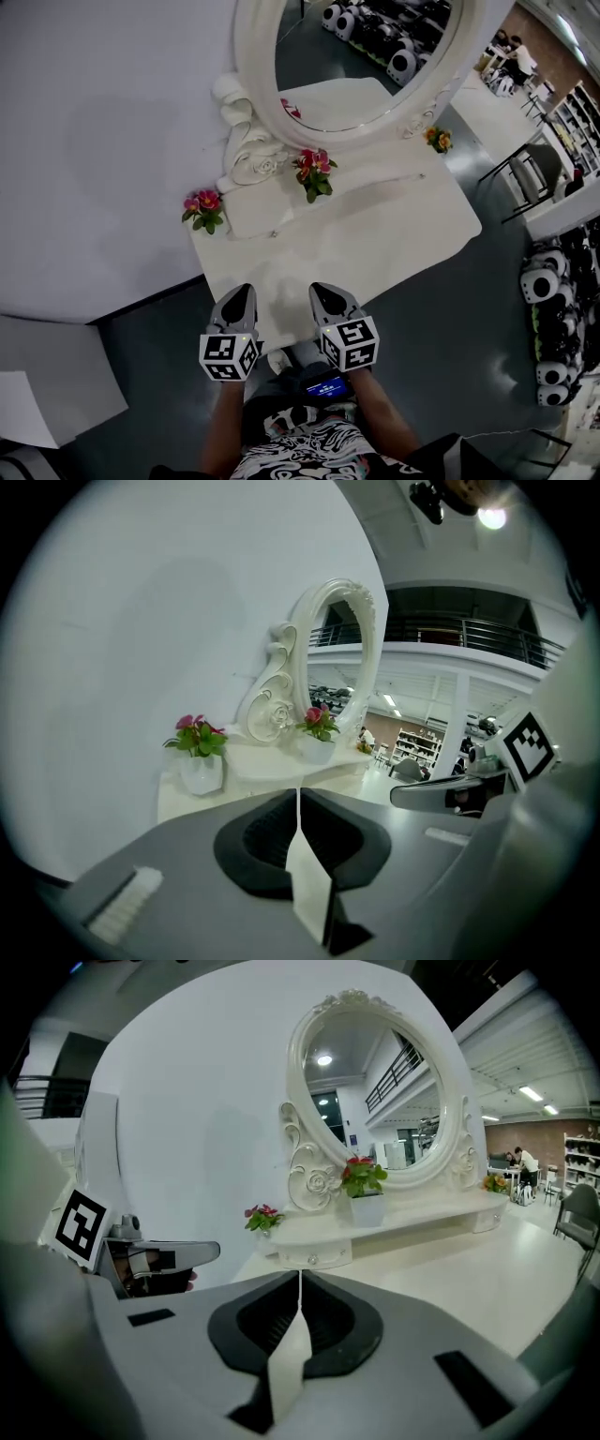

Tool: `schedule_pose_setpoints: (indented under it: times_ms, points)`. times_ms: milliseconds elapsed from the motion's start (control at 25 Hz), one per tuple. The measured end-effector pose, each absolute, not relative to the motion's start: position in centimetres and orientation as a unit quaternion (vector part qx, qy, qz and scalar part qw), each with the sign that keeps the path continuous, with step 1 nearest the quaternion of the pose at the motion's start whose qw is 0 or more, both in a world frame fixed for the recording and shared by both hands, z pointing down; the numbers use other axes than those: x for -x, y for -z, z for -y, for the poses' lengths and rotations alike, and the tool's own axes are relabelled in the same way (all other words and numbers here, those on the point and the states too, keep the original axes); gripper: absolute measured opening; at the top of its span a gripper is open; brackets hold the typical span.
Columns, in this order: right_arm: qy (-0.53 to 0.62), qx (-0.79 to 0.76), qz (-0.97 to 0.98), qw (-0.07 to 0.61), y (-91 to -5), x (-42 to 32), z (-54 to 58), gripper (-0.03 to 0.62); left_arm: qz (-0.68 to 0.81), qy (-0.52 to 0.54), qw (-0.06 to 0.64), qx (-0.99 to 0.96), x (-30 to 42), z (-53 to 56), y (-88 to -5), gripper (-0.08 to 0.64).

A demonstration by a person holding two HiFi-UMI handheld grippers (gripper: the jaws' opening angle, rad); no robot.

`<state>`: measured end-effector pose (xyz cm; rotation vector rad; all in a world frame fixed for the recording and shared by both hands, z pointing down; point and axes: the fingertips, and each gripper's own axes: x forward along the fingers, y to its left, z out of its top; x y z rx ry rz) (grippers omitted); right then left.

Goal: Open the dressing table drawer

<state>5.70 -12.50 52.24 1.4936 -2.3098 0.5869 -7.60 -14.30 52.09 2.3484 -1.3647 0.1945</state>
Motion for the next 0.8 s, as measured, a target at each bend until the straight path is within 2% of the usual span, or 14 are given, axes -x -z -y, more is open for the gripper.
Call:
schedule_pose_setpoints:
  times_ms: [80,200,480,800]
  points:
    - [-0.202,-0.518,0.813,0.175,-52.6,-5.1,13.8,0.047,0.488,-0.072,0.215,-0.843,7.6,15.2,-52.7,0.026]
    - [-0.190,-0.515,0.816,0.183,-52.6,-4.5,15.6,0.054,0.487,-0.080,0.221,-0.841,7.7,16.4,-53.5,0.026]
    - [-0.201,-0.493,0.822,0.200,-55.2,-3.3,19.1,0.123,0.482,-0.083,0.225,-0.843,7.4,19.3,-55.2,0.026]
    - [-0.218,-0.474,0.824,0.220,-58.8,-2.0,23.2,0.135,0.484,-0.102,0.246,-0.834,7.1,22.2,-58.4,0.026]
